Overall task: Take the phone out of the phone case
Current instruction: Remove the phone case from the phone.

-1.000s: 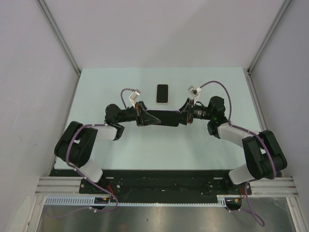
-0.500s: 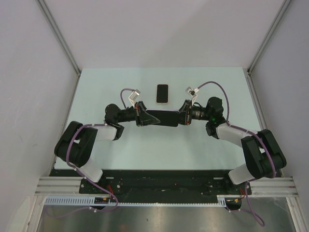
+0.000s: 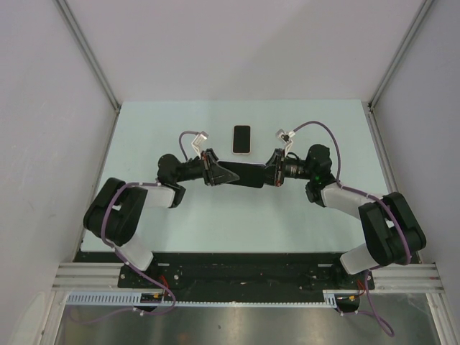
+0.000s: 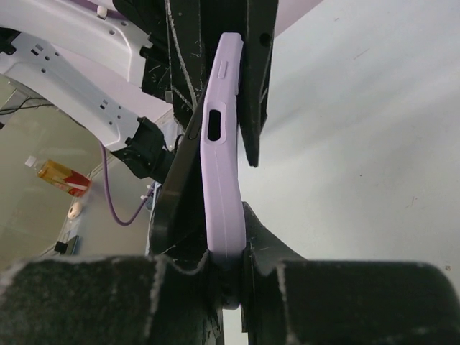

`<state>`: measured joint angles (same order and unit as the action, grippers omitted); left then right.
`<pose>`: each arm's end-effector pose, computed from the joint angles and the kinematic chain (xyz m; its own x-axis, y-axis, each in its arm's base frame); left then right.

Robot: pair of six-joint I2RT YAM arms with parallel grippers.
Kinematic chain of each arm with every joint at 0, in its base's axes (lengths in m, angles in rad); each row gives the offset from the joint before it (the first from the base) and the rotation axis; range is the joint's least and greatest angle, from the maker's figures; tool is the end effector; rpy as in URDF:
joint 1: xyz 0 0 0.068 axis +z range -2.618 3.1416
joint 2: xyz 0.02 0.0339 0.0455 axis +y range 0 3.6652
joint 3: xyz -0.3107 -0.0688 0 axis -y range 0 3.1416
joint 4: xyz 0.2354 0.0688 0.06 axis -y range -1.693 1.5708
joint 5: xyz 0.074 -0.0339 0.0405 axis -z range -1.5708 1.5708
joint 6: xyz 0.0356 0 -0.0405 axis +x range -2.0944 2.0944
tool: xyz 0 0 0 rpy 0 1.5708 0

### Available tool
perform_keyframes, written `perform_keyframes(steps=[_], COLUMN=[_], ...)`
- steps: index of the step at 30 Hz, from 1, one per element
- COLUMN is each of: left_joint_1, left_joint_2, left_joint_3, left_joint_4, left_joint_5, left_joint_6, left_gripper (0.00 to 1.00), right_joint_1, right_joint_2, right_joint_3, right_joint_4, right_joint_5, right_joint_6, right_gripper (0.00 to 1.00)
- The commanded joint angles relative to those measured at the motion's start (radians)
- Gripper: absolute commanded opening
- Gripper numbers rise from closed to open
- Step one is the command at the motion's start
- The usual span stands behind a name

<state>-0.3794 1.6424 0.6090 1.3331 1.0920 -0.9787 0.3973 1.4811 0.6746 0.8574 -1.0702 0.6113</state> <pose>0.2676 -0.1407 0.2786 -0.6421 -0.1555 -0.7507 0.7624 -0.0272 -0.6465 0.2547 0.1408 0.2992 -0.5319 0.0755 -0.8435 -0.8406 0.0735 0.5366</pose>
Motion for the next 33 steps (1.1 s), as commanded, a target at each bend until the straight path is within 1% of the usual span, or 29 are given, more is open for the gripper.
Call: perform_keyframes(steps=[1, 3, 4, 6, 8, 9, 11, 13, 14, 23, 31, 33], left_joint_1=[-0.006, -0.004, -0.004, -0.006, -0.006, -0.004, -0.004, -0.004, -0.004, 0.01, 0.079, 0.103], left_joint_2=[0.019, 0.016, 0.017, 0.013, 0.011, 0.011, 0.008, -0.001, -0.004, -0.05, -0.101, -0.113], left_joint_3=[0.058, 0.058, 0.058, 0.058, 0.057, 0.057, 0.055, 0.055, 0.052, 0.049, 0.052, 0.058], left_joint_4=[0.348, 0.348, 0.347, 0.347, 0.348, 0.348, 0.348, 0.348, 0.348, 0.348, 0.348, 0.347], left_joint_5=[-0.227, -0.225, -0.225, -0.222, -0.221, -0.221, -0.221, -0.218, -0.218, -0.211, -0.207, -0.187], left_joint_6=[0.011, 0.011, 0.011, 0.014, 0.017, 0.018, 0.023, 0.029, 0.031, 0.067, 0.084, 0.101], left_gripper=[0.41, 0.47, 0.54, 0.59, 0.6, 0.67, 0.7, 0.96, 1.0, 1.0, 1.0, 1.0], right_joint_1=[0.058, 0.055, 0.057, 0.057, 0.054, 0.052, 0.046, 0.041, 0.037, 0.012, 0.006, 0.006], right_joint_2=[-0.022, -0.022, -0.021, -0.019, -0.018, -0.018, -0.016, -0.013, -0.012, -0.015, -0.011, -0.004], right_joint_3=[0.013, 0.013, 0.013, 0.014, 0.013, 0.013, 0.013, 0.014, 0.014, 0.013, 0.014, 0.014], right_joint_4=[0.049, 0.046, 0.046, 0.043, 0.037, 0.037, 0.028, 0.023, 0.019, -0.02, -0.058, -0.064], right_joint_5=[-0.076, -0.074, -0.074, -0.074, -0.071, -0.07, -0.066, -0.06, -0.06, -0.037, -0.03, -0.027], right_joint_6=[0.034, 0.031, 0.033, 0.031, 0.03, 0.027, 0.024, 0.019, 0.018, -0.011, -0.044, -0.048], right_gripper=[0.0, 0.0, 0.0, 0.0, 0.0, 0.0, 0.0, 0.0, 0.0, 0.0, 0.0, 0.0])
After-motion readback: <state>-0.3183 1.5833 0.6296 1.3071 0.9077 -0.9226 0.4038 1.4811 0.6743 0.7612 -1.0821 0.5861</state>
